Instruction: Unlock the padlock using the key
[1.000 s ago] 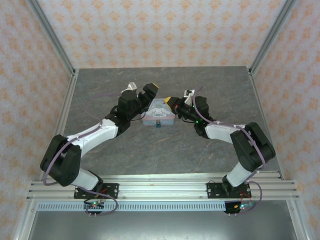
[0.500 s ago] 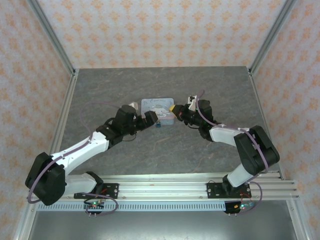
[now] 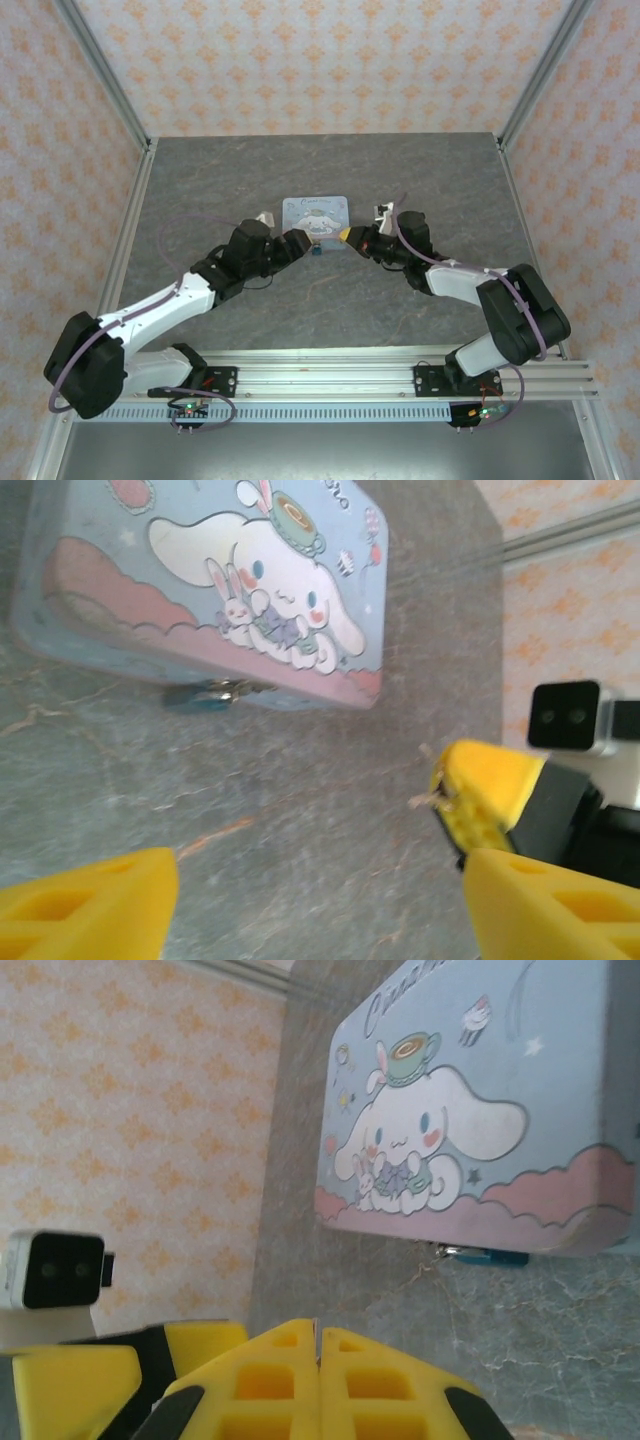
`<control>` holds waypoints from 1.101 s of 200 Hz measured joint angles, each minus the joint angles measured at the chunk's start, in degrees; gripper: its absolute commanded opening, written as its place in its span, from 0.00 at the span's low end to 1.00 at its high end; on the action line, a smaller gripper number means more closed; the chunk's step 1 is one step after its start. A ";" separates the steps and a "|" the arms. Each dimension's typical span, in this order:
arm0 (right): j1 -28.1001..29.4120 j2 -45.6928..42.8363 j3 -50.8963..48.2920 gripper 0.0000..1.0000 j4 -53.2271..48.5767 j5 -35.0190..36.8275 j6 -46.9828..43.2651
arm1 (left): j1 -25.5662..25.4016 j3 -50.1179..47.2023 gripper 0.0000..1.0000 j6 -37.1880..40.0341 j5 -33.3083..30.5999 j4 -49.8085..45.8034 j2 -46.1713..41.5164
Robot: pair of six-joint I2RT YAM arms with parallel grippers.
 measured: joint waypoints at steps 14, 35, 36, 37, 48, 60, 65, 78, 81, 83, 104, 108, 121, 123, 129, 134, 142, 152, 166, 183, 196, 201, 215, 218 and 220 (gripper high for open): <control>0.50 -0.44 0.02 0.00 0.02 -1.18 -0.72 | 0.00 0.98 0.62 -1.95 0.04 2.78 2.60; 0.98 -2.23 0.09 0.00 -0.76 -1.95 -2.10 | 0.02 2.95 0.58 -4.44 0.28 6.58 7.21; 0.98 -2.32 0.09 0.00 -0.79 -1.97 -2.14 | 0.02 3.04 0.57 -4.48 0.28 6.73 7.37; 0.98 -2.45 0.11 0.00 -0.90 -1.99 -2.34 | 0.02 3.10 0.57 -4.55 0.28 6.84 7.52; 0.98 -3.69 0.26 0.00 -1.92 -1.84 -3.23 | 0.04 4.00 0.57 -5.68 0.28 8.66 9.66; 0.98 -5.05 0.33 0.00 -3.10 -1.53 -4.28 | 0.17 4.35 0.57 -6.23 0.22 10.29 11.13; 0.98 -5.57 0.33 0.00 -3.72 -1.31 -4.79 | 0.37 4.35 0.58 -6.23 0.22 10.64 11.43; 0.98 -6.25 0.33 0.00 -4.79 -0.72 -5.66 | 0.81 4.35 0.59 -6.12 0.20 11.04 11.89; 0.98 -6.29 0.33 0.00 -4.90 -0.66 -5.79 | 0.94 4.35 0.60 -5.97 0.20 11.17 11.98; 0.98 -6.29 0.33 0.00 -5.03 -0.63 -5.92 | 1.03 4.35 0.61 -5.97 0.20 11.32 12.02; 0.98 -6.29 0.31 0.00 -6.14 -0.44 -6.56 | 1.73 4.11 0.68 -3.43 0.20 11.87 12.13; 0.98 -6.32 0.31 0.00 -6.29 -0.46 -6.71 | 1.88 3.98 0.68 -2.54 0.26 12.00 12.13; 0.98 -6.51 0.24 0.00 -6.67 -0.50 -7.15 | 1.92 3.39 0.67 -0.46 0.42 12.26 12.11; 0.98 -6.60 0.24 0.00 -6.75 -0.50 -7.23 | 1.92 3.28 0.67 -0.22 0.48 12.24 12.11; 0.98 -6.88 0.13 0.00 -6.88 -0.50 -7.48 | 1.92 2.97 0.66 0.59 0.61 12.22 12.09; 0.98 -7.23 0.00 0.00 -7.02 -0.50 -7.69 | 1.92 2.73 0.66 1.25 0.70 12.20 12.09; 0.98 -7.80 -0.24 0.00 -7.23 -0.52 -8.07 | 1.92 2.40 0.64 1.97 0.90 12.22 12.09; 0.98 -8.46 -0.42 0.00 -7.39 -0.59 -8.39 | 1.92 2.10 0.62 2.60 1.51 12.24 12.09; 0.98 -9.07 -0.46 0.00 -7.41 -0.90 -8.92 | 1.92 1.81 0.60 2.78 2.45 12.70 12.09; 0.98 -10.05 -0.52 0.00 -7.87 -0.94 -9.60 | 1.92 1.79 0.59 2.51 3.74 13.64 12.09; 1.01 -11.52 -0.52 0.00 -9.03 -0.17 -10.58 | 1.92 1.79 0.58 2.43 4.37 14.08 12.09; 0.98 -12.26 -0.52 0.00 -9.60 0.31 -10.99 | 1.92 1.79 0.58 2.43 4.52 14.08 12.09; 1.01 -13.86 -0.50 0.00 -10.86 2.27 -11.89 | 1.92 1.79 0.57 2.47 4.74 14.08 12.09; 1.01 -14.08 -0.50 0.00 -11.08 2.78 -12.00 | 1.92 1.79 0.57 2.47 4.74 14.10 12.09; 1.01 -14.19 -0.48 0.00 -11.34 3.21 -12.15 | 1.92 1.79 0.57 2.49 4.74 14.10 12.09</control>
